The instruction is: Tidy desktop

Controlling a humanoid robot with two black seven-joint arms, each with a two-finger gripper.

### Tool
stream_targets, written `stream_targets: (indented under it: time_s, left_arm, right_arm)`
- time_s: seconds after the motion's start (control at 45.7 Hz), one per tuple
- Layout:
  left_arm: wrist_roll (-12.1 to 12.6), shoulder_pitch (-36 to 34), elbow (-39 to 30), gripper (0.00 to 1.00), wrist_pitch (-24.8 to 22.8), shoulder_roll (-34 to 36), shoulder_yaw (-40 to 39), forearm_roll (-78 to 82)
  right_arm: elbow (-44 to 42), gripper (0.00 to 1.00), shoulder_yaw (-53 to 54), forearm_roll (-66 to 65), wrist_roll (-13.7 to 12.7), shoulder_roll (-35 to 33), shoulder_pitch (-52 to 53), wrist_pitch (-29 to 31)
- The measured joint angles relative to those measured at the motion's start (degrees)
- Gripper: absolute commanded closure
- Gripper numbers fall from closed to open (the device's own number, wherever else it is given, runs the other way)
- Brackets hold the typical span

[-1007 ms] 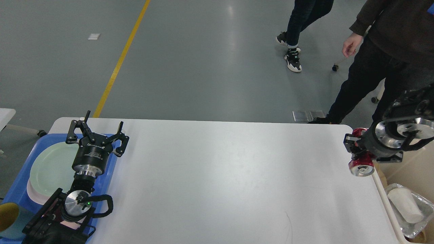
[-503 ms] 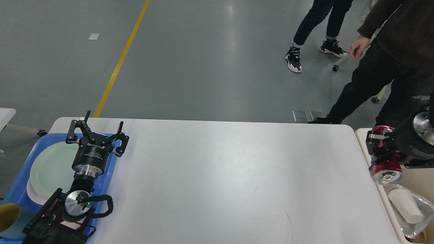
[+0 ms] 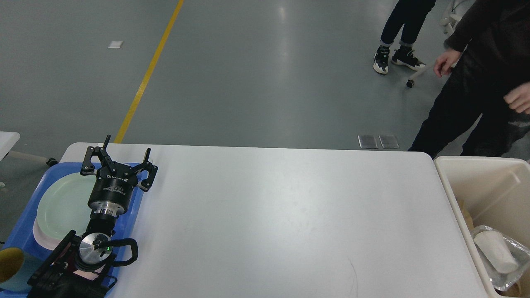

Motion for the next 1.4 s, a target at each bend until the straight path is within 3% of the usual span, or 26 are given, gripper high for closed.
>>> stream_targets:
  time_s: [0.197, 0.46, 0.678, 0.7, 0.722, 0.744, 0.766, 0.788, 0.81, 1.401]
  left_arm:
    - [0.0, 0.0, 0.0, 0.04, 0.01, 0.0, 0.0, 0.0]
    - [-0.01, 0.0, 0.0, 0.04, 0.01, 0.0, 0.0, 0.0]
    - [-0.01, 0.0, 0.0, 0.04, 0.01, 0.0, 0.0, 0.0]
    - [-0.01, 0.0, 0.0, 0.04, 0.01, 0.0, 0.0, 0.0]
    - [-0.01, 0.0, 0.0, 0.04, 0.01, 0.0, 0.0, 0.0]
    - [-0.01, 0.0, 0.0, 0.04, 0.01, 0.0, 0.0, 0.0]
    - [-0.01, 0.0, 0.0, 0.04, 0.01, 0.0, 0.0, 0.0]
    - [-0.01, 0.0, 0.0, 0.04, 0.01, 0.0, 0.0, 0.0]
    - [-0.01, 0.0, 0.0, 0.04, 0.01, 0.0, 0.0, 0.0]
    - [-0.01, 0.0, 0.0, 0.04, 0.0, 0.0, -0.02, 0.0]
  right_arm:
    - [-22.58, 1.0, 19.77, -0.12, 0.27, 0.84, -27.66, -0.32]
    - [-51.64, 1.0, 32.3, 0.37, 0.48, 15.91, -52.41, -3.07]
    - [-58.44, 1.0, 32.11, 0.48, -0.03, 24.08, -60.22, -10.65]
    - [-58.49, 0.89, 32.08, 0.48, -0.07, 24.24, -60.36, -10.79]
    - [-58.51, 0.67, 32.07, 0.48, -0.09, 24.35, -60.46, -10.9]
    - [-58.51, 0.36, 32.06, 0.48, -0.11, 24.44, -60.54, -10.98]
    - [-58.5, 0.16, 32.06, 0.48, -0.13, 24.44, -60.59, -11.03]
    - [-58.49, 0.06, 32.11, 0.48, -0.14, 24.44, -60.62, -11.16]
    - [-58.46, 0.01, 32.22, 0.48, -0.12, 24.4, -60.63, -11.42]
    - [-57.97, 0.0, 33.82, 0.56, 0.2, 23.8, -60.03, -13.71]
